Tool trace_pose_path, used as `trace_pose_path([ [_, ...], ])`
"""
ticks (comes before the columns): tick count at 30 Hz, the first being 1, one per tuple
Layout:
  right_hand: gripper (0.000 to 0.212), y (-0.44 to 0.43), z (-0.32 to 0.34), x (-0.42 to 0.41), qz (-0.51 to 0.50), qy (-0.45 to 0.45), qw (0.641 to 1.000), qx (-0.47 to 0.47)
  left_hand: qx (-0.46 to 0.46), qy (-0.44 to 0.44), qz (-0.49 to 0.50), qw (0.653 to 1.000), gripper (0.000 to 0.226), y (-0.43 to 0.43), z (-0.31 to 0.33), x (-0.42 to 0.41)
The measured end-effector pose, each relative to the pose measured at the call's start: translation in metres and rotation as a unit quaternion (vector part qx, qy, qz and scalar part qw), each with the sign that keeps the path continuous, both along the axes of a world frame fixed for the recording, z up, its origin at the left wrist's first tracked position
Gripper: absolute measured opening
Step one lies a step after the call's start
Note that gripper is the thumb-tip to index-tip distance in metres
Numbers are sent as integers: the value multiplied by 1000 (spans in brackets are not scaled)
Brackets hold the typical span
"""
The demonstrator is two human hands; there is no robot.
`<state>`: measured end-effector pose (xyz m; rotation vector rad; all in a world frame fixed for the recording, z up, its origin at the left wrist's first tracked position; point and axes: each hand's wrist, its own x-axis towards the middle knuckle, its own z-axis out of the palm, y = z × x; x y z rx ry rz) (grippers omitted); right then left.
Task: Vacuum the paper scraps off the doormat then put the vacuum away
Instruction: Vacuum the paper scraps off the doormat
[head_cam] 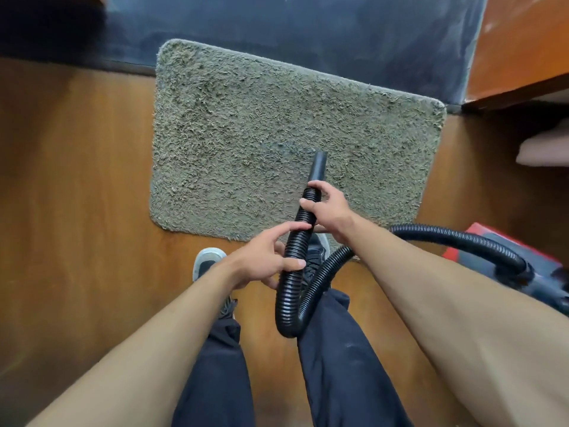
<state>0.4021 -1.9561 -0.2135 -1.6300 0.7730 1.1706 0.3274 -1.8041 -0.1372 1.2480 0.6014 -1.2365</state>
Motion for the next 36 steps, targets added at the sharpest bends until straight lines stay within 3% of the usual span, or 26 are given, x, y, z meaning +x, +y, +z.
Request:
trace_pose_path([
  [10,44,1,-7,-6,-60,-35,997,-17,3,-1,-25,1000,61,-5,5,15],
  [20,45,35,-19,-12,25,-44,999,-15,21,6,25,999,63,17,4,-8],
  [36,34,-45,-10,-36,-167,-11,985,-50,-25,-34,-98,994,59,-30,-4,8],
])
